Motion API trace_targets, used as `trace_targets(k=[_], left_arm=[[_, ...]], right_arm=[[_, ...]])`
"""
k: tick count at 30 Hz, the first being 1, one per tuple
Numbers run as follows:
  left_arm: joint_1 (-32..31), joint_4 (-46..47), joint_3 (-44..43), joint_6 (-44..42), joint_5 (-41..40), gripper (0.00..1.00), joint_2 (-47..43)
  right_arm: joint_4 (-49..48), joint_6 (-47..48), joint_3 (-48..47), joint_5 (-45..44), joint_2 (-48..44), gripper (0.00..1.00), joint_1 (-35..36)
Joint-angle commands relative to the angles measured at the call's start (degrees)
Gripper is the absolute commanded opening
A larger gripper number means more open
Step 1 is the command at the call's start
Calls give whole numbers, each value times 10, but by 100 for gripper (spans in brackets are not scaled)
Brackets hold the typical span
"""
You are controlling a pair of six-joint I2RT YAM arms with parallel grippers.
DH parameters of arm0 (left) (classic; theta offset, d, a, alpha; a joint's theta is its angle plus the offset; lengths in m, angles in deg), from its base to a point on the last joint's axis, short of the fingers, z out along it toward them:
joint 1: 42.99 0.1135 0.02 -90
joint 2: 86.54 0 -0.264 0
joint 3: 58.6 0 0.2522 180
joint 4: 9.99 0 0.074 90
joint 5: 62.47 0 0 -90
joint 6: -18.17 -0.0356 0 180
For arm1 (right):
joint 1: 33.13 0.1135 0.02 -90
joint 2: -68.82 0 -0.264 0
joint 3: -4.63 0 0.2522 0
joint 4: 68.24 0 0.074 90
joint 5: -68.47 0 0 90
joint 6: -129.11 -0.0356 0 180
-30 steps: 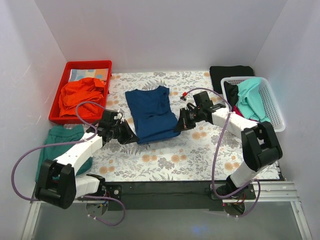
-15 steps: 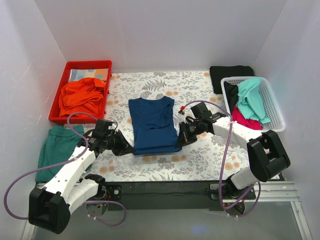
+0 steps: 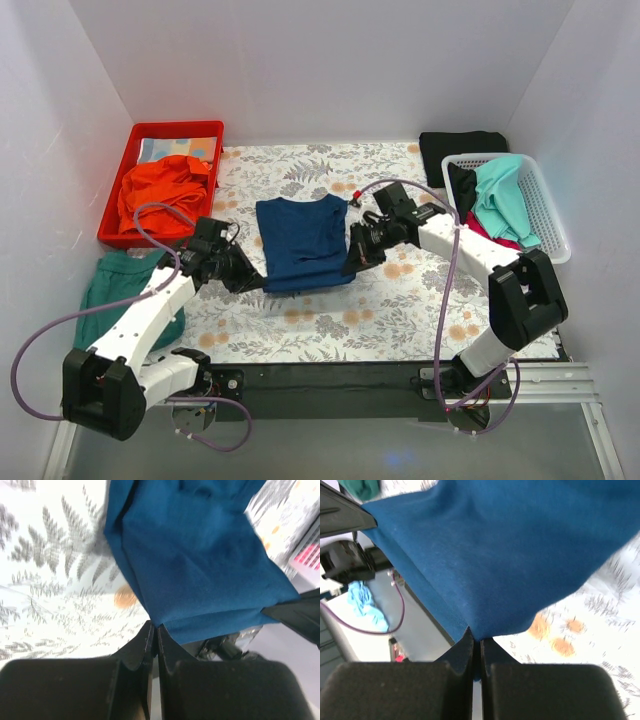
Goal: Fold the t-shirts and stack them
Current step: Fold the long partially folded tshirt into a neat square
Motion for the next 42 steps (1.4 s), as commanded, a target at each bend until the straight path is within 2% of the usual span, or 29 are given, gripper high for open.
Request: trace_targets(k=[1,13,18,25,26,27,29,30,31,34,38,42], left_arm=[[4,26,-80,6,-73,0,45],[23,91,-278,-12,-169,0,277],[46,93,-361,-40,-175,0,360],[59,91,-434,-54,-172,0,470],[60,92,-438,-54,-173,0,479],[61,94,-442,-55,-173,0,493],[64,99,-457,-62,-177,9,508],[65,102,-462,-62,-177,14,518],[66,104,-468,-66,-187,28,522],[70,117,-495,-74,-218,40,530],[71,147,-507,-88,-225,44,509],[71,165,-489,-105,-203,45,476]], right_arm=[[22,16,-78,-24,35,1,-6],[23,26,-292,-32,202,1,-31],[24,18,-375,-20,297,1,-53],[25,8,-479,6,399,1,-68],[25,8,-487,5,413,3,-70],[26,8,-499,4,421,15,-70],[26,8,-527,1,436,31,-75],[25,9,-536,1,440,34,-77],[23,11,-545,1,443,35,-79],[11,8,-585,-7,445,37,-89],[-5,2,-602,-28,424,38,-101],[-7,19,-566,-54,384,38,-100]])
